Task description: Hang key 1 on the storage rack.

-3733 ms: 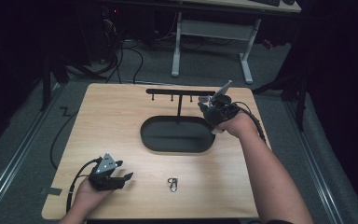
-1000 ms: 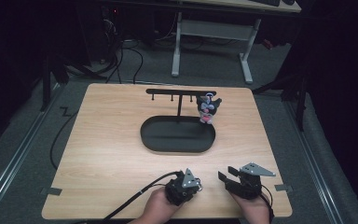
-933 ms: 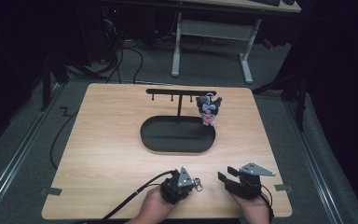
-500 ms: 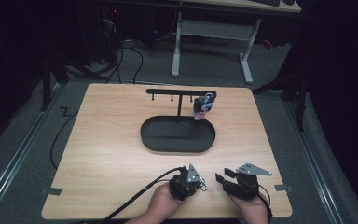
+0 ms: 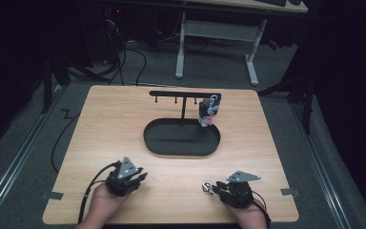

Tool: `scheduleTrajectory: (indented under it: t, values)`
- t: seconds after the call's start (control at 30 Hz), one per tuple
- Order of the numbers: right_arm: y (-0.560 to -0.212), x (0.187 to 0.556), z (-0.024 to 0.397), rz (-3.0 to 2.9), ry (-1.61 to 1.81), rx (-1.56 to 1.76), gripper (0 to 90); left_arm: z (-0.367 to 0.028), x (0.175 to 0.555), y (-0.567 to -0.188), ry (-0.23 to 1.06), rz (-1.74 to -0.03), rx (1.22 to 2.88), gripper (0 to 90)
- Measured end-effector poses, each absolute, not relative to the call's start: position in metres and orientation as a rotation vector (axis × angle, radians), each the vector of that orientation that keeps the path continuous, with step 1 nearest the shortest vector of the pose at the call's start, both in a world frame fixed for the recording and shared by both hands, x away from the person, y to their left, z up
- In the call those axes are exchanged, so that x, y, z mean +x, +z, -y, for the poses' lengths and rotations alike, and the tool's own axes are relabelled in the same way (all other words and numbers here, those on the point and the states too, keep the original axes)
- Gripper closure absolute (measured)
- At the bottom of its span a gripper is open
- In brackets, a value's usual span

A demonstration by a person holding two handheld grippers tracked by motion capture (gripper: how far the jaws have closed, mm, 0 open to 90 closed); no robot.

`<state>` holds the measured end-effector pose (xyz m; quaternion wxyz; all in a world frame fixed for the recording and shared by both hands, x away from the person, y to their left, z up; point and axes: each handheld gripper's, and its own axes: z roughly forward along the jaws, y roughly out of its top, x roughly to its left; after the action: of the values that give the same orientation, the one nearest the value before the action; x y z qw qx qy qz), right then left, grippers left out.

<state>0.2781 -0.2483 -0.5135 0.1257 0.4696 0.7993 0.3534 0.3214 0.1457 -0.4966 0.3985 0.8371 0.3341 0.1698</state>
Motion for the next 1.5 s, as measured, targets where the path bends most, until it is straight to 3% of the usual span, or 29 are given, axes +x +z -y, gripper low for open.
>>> scheduleTrajectory:
  t: [0.17, 0.33, 0.77, 1.27, 1.5]
  values:
    - [-0.514, 0.277, 0.238, -2.346, 0.995, 1.333, 69.9, -0.167, 0.317, -0.509, 0.347, -0.893, 2.071, 71.5]
    - [-0.514, 0.276, 0.226, -2.371, 0.966, 1.282, 69.4, -0.177, 0.322, -0.507, 0.346, -0.897, 2.036, 70.3]
    - [-0.513, 0.266, 0.211, -2.362, 0.922, 1.178, 67.8, -0.174, 0.324, -0.510, 0.349, -0.869, 2.064, 67.4]
    - [-0.499, 0.307, 0.183, -2.335, 0.855, 1.125, 71.0, -0.175, 0.322, -0.511, 0.355, -0.866, 2.070, 66.5]
    - [-0.495, 0.289, 0.190, -2.355, 0.854, 1.137, 72.4, -0.175, 0.323, -0.511, 0.358, -0.855, 2.079, 66.1]
